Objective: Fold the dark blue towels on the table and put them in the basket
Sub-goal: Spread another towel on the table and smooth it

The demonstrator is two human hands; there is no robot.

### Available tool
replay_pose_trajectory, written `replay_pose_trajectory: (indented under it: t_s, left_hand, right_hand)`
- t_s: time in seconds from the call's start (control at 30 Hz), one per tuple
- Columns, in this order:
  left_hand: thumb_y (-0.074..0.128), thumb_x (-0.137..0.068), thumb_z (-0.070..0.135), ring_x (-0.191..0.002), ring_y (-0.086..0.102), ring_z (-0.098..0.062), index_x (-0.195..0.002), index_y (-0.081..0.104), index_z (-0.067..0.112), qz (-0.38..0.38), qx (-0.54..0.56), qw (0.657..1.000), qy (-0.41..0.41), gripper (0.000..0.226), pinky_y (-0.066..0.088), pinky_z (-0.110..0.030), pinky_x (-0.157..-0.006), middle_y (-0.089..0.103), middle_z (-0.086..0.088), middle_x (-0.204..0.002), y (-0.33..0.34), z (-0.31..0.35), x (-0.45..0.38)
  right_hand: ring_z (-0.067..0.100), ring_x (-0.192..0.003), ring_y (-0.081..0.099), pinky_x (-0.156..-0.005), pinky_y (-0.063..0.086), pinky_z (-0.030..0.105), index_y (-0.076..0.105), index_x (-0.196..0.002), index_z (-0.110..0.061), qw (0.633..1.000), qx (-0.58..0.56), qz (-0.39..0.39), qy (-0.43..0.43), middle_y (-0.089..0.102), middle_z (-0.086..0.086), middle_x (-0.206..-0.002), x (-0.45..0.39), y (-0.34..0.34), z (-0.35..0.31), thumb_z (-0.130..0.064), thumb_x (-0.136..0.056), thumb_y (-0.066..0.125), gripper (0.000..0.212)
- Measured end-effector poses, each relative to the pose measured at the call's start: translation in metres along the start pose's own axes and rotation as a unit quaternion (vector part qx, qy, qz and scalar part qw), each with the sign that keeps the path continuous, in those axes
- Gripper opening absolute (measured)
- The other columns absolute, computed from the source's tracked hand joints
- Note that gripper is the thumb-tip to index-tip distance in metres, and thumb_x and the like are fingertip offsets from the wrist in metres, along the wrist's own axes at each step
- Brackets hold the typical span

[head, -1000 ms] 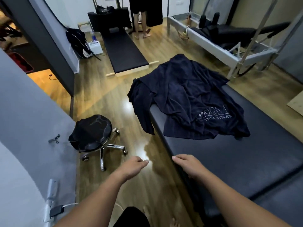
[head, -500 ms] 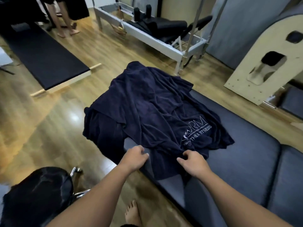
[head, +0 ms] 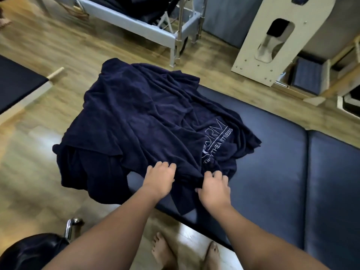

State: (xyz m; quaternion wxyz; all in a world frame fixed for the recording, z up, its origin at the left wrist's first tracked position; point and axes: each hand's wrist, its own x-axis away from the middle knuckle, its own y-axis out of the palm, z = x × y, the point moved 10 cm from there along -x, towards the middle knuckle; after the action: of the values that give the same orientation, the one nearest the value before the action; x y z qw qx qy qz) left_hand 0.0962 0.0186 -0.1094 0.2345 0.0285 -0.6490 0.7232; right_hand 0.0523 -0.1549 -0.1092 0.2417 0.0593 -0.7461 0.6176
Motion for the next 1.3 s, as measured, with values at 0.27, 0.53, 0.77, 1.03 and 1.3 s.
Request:
replay_pose_trajectory:
  t_s: [0.27, 0.53, 0.77, 1.03, 1.3]
  left_hand:
    - [0.053, -0.102, 0.026, -0.100, 0.062, -0.030, -0.093, 0.041, 0.018, -0.042, 0.040, 0.998, -0.006, 0.017, 0.049, -0.040, -0.081, 0.064, -0.009, -0.106, 0.015, 0.029, 0.015]
    - [0.052, -0.100, 0.021, -0.105, 0.062, -0.033, -0.090, 0.041, 0.020, -0.040, 0.036, 0.998, -0.013, 0.014, 0.047, -0.039, -0.083, 0.066, -0.009, -0.111, 0.010, 0.107, 0.026]
    - [0.051, -0.100, 0.021, -0.104, 0.061, -0.039, -0.088, 0.043, 0.018, -0.098, 0.085, 0.991, 0.017, 0.015, 0.046, -0.039, -0.082, 0.065, -0.016, -0.112, 0.042, 0.220, 0.033]
    - [0.054, -0.099, 0.024, -0.109, 0.061, -0.039, -0.098, 0.055, 0.013, -0.132, 0.098, 0.984, 0.070, 0.011, 0.049, -0.041, -0.090, 0.064, -0.018, -0.117, 0.067, 0.343, 0.026]
    - [0.057, -0.090, 0.054, -0.106, 0.062, -0.035, -0.075, 0.047, 0.020, -0.210, 0.025, 0.958, 0.193, 0.038, 0.049, -0.038, -0.087, 0.068, -0.014, -0.108, 0.064, 0.406, 0.008]
  right_hand:
    - [0.037, -0.107, 0.056, -0.081, 0.040, 0.041, 0.044, -0.121, -0.015, 0.999, 0.022, 0.003, -0.049, 0.067, 0.011, -0.108, 0.016, 0.004, 0.022, -0.005, -0.087, 0.048, 0.036]
    - [0.035, -0.103, 0.057, -0.079, 0.043, 0.039, 0.048, -0.128, -0.023, 0.993, 0.083, 0.032, -0.082, 0.068, 0.008, -0.106, 0.045, -0.008, 0.129, -0.010, -0.087, 0.047, 0.043]
    - [0.033, -0.105, 0.057, -0.077, 0.041, 0.041, 0.045, -0.132, -0.027, 0.993, 0.091, 0.056, -0.041, 0.069, 0.006, -0.109, 0.062, -0.024, 0.239, -0.016, -0.088, 0.049, 0.046]
    - [0.031, -0.104, 0.056, -0.072, 0.033, 0.038, 0.048, -0.123, -0.027, 0.994, 0.083, 0.044, 0.048, 0.069, 0.004, -0.104, 0.078, -0.042, 0.373, -0.012, -0.086, 0.047, 0.040]
    - [0.031, -0.110, 0.054, -0.083, 0.045, 0.040, 0.049, -0.127, -0.029, 0.990, 0.040, 0.043, 0.124, 0.061, 0.004, -0.114, 0.083, -0.045, 0.424, -0.017, -0.089, 0.047, 0.040]
